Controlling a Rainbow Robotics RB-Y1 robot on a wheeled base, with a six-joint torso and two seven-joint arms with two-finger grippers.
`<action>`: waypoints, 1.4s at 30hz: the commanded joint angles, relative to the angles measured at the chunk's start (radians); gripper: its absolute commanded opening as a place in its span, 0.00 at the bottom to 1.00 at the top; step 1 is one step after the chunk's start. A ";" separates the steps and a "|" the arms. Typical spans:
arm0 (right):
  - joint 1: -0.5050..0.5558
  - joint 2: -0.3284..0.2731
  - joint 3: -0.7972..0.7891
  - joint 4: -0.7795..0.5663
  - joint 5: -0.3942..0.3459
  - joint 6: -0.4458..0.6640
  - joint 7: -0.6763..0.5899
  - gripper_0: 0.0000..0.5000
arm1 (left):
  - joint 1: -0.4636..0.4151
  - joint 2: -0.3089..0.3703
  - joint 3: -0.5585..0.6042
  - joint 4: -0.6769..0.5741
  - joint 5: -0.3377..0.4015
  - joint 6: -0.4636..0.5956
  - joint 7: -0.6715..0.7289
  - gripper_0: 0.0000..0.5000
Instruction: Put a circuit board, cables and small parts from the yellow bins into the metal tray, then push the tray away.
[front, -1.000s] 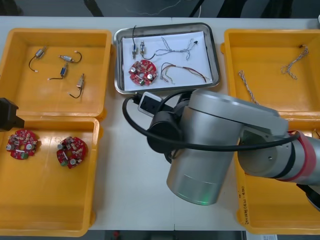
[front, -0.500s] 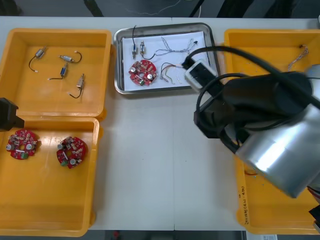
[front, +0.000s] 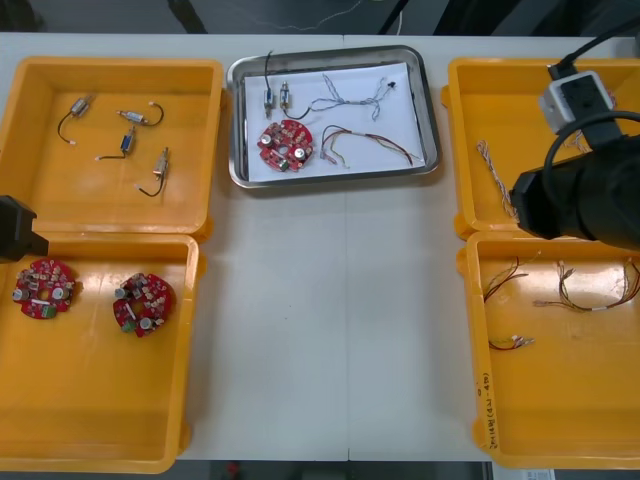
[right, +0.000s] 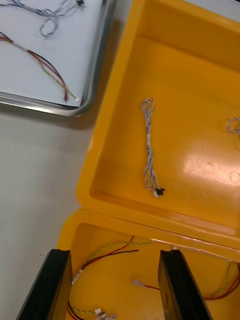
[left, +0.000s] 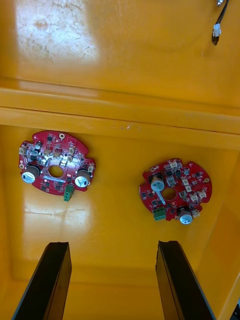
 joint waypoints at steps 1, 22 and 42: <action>0.078 -0.047 -0.121 -0.018 -0.034 0.003 -0.036 1.00 | 0.014 0.045 0.031 -0.028 -0.008 0.006 -0.086 1.00; 0.289 -0.067 -0.348 0.114 -0.195 0.003 -0.048 1.00 | 0.014 0.045 0.031 -0.028 -0.008 0.006 -0.086 1.00; 0.285 -0.078 -0.368 0.226 -0.226 0.003 -0.053 1.00 | 0.014 0.045 0.031 -0.028 -0.008 0.006 -0.086 1.00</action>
